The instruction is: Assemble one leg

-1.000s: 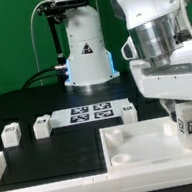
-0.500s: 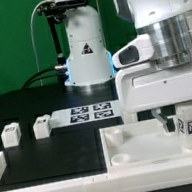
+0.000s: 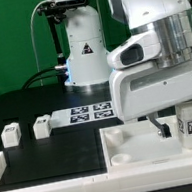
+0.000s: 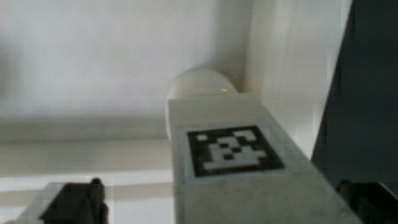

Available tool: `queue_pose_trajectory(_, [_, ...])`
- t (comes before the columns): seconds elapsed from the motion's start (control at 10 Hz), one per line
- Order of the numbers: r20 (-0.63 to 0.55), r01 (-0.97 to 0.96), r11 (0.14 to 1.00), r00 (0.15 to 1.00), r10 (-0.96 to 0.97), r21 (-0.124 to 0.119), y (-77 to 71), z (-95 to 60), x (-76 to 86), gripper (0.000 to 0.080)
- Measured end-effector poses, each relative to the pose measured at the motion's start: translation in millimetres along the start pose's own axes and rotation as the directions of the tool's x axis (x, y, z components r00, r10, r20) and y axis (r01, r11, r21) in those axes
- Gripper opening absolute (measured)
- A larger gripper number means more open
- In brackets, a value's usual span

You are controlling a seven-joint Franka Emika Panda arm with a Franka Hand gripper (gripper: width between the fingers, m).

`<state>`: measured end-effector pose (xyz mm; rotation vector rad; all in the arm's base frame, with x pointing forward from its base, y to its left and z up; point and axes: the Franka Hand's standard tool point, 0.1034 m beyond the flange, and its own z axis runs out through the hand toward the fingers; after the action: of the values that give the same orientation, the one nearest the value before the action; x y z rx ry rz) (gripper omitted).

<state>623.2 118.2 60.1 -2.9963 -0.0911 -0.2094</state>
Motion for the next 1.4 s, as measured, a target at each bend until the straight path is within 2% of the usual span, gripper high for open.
queue_pose_trajectory(0.2, [0.0, 0.0, 1.0, 1.0, 0.0, 0.0, 0.1, 0.2, -0.1, 0.0392])
queue_pose_trajectory(0.3, [-0.001, -0.001, 1.0, 1.0, 0.001, -0.001, 1.0, 0.1, 0.2, 0.0392])
queue_pose_trajectory(0.4, [-0.001, -0.001, 1.0, 1.0, 0.001, -0.001, 1.2, 0.1, 0.2, 0.0284])
queue_pose_trajectory(0.6, [-0.001, -0.026, 1.0, 1.0, 0.026, -0.001, 1.4, 0.1, 0.2, 0.0284])
queue_pose_trajectory(0.8, [-0.044, -0.194, 0.981, 0.98, 0.194, 0.013, 4.4, -0.8, 0.9, 0.0284])
queue_pose_trajectory(0.9, [-0.049, -0.367, 0.93, 0.929, 0.368, 0.024, 5.1, -1.2, -0.6, 0.0284])
queue_pose_trajectory(1.0, [-0.048, -0.498, 0.867, 0.866, 0.498, 0.024, 6.2, -1.1, -0.7, 0.0284])
queue_pose_trajectory(1.2, [-0.048, -0.668, 0.744, 0.742, 0.669, 0.024, 7.3, -0.9, -1.4, 0.0284])
queue_pose_trajectory(1.4, [-0.037, -0.823, 0.567, 0.566, 0.824, 0.033, 6.6, -0.8, -2.4, 0.0286])
